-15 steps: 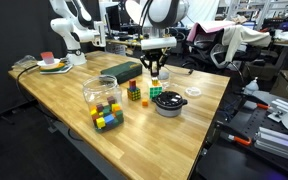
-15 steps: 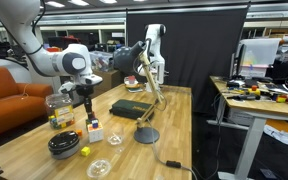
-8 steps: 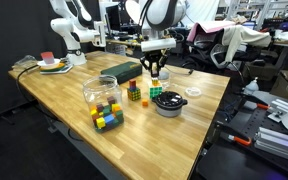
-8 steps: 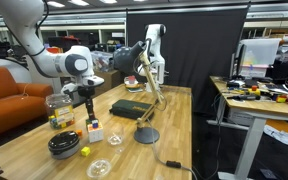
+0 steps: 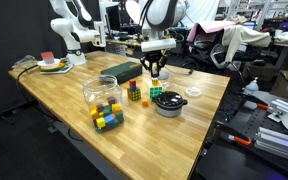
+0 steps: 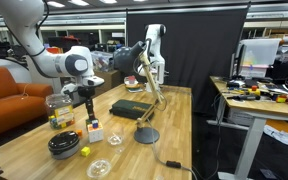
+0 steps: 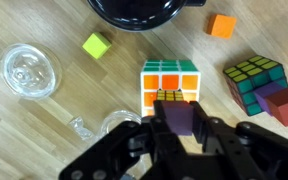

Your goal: Pick up the dark purple block and put it on top the block tower on the right

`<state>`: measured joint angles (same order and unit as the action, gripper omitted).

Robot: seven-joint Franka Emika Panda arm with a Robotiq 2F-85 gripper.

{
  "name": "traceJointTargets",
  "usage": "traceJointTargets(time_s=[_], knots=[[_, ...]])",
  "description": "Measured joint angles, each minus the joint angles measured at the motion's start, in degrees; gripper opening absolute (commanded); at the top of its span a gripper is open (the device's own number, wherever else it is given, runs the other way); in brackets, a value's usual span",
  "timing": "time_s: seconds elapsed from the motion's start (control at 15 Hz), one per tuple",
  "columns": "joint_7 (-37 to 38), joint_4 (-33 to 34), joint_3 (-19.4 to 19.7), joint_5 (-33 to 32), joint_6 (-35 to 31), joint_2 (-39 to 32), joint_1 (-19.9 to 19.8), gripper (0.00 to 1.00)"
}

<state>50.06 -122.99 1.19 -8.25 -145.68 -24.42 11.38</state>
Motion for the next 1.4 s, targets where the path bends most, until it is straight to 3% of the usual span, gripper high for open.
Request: traceJointTargets(time_s=[0.53, 0.93, 1.4], knots=[[0.00, 0.02, 0.49, 1.18, -0.08, -0.09, -0.09, 0.07], [-2.88, 0.34, 0.30, 8.80, -0.39, -0.60, -0.64, 0.07], [-3.90, 2.25, 1.47, 8.99, -0.38, -2.49, -1.04, 0.07]])
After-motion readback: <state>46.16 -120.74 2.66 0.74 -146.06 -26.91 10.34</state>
